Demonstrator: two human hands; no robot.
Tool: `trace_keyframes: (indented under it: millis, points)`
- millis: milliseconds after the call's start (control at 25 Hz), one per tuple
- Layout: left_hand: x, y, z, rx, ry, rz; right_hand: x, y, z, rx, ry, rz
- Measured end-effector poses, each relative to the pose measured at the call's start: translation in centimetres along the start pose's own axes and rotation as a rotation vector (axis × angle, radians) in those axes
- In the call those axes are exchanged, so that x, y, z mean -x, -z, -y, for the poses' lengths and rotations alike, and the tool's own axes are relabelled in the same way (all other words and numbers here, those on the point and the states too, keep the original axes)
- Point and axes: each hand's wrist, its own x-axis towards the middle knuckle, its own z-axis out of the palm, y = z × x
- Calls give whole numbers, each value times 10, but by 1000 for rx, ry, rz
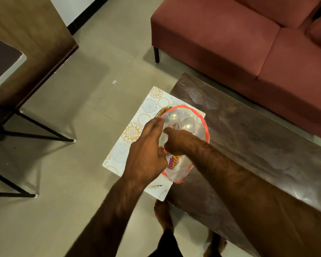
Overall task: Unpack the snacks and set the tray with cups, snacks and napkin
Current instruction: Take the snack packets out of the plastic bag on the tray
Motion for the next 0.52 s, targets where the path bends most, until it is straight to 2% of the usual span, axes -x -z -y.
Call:
trace_keyframes:
  millis: [280, 360, 520]
  points:
    - [5, 12, 9, 121, -11, 25, -32, -24, -1, -49, -140, 116]
    - [5, 13, 12, 129, 0, 41, -30, -32, -1, -43, -165, 51]
    - [5, 11, 12, 127, 14, 70, -15, -31, 2, 4, -155, -193]
